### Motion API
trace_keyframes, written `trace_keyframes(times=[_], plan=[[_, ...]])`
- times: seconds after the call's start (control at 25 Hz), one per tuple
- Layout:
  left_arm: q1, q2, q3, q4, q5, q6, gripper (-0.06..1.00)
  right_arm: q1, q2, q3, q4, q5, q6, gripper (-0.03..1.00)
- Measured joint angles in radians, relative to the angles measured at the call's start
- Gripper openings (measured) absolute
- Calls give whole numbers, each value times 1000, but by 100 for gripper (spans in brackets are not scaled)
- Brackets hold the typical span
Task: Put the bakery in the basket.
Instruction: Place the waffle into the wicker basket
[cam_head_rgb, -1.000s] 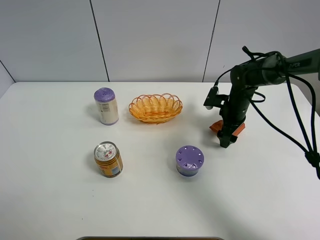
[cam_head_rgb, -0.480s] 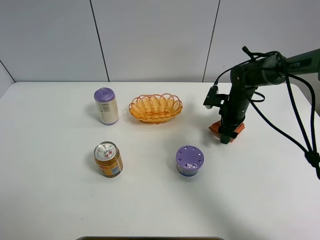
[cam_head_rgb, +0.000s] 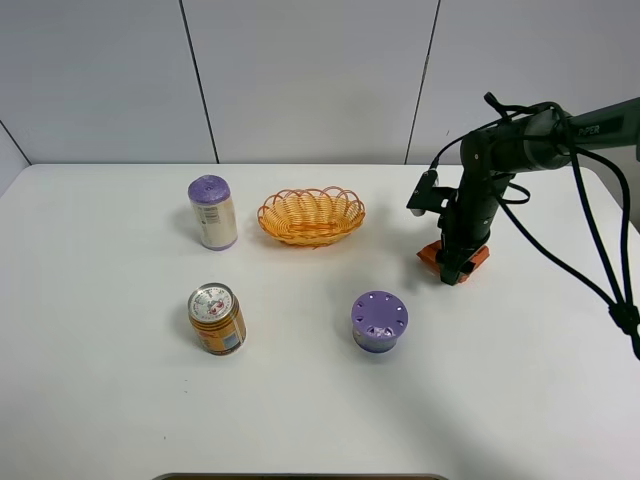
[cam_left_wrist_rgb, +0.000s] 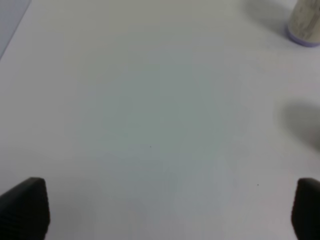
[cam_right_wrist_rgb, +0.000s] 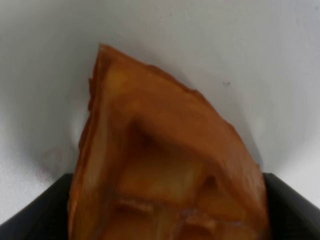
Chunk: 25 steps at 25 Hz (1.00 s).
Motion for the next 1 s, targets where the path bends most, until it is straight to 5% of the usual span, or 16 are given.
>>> trace_keyframes(times=[1.0], plan=[[0, 0, 0, 0, 0, 0, 99, 9, -175, 0, -22, 12, 93, 67]])
